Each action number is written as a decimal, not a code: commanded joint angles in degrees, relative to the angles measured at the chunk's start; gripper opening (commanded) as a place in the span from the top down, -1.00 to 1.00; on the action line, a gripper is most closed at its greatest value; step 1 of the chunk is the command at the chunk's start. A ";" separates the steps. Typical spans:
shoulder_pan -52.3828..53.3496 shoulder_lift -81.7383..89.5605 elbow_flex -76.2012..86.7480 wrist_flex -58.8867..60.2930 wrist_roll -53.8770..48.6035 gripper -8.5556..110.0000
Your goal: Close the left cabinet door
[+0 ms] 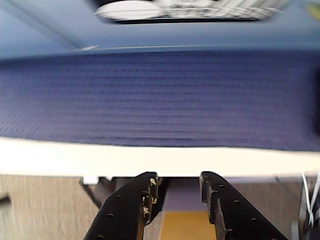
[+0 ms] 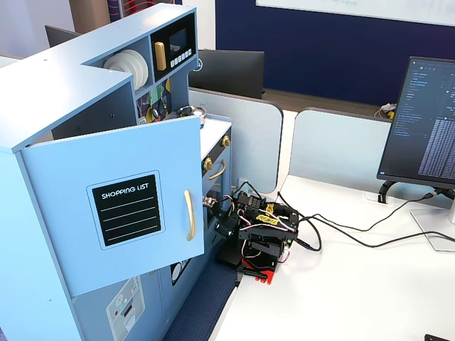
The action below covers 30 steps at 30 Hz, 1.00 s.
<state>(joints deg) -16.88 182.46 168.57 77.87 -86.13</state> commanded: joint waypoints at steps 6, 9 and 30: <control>-50.54 -9.32 -17.58 -22.76 -5.27 0.86; -62.23 -11.07 -19.86 -33.57 -11.87 0.86; -75.59 -54.67 -47.37 -77.52 -25.40 0.86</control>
<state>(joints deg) -92.46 133.59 131.13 2.46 -110.21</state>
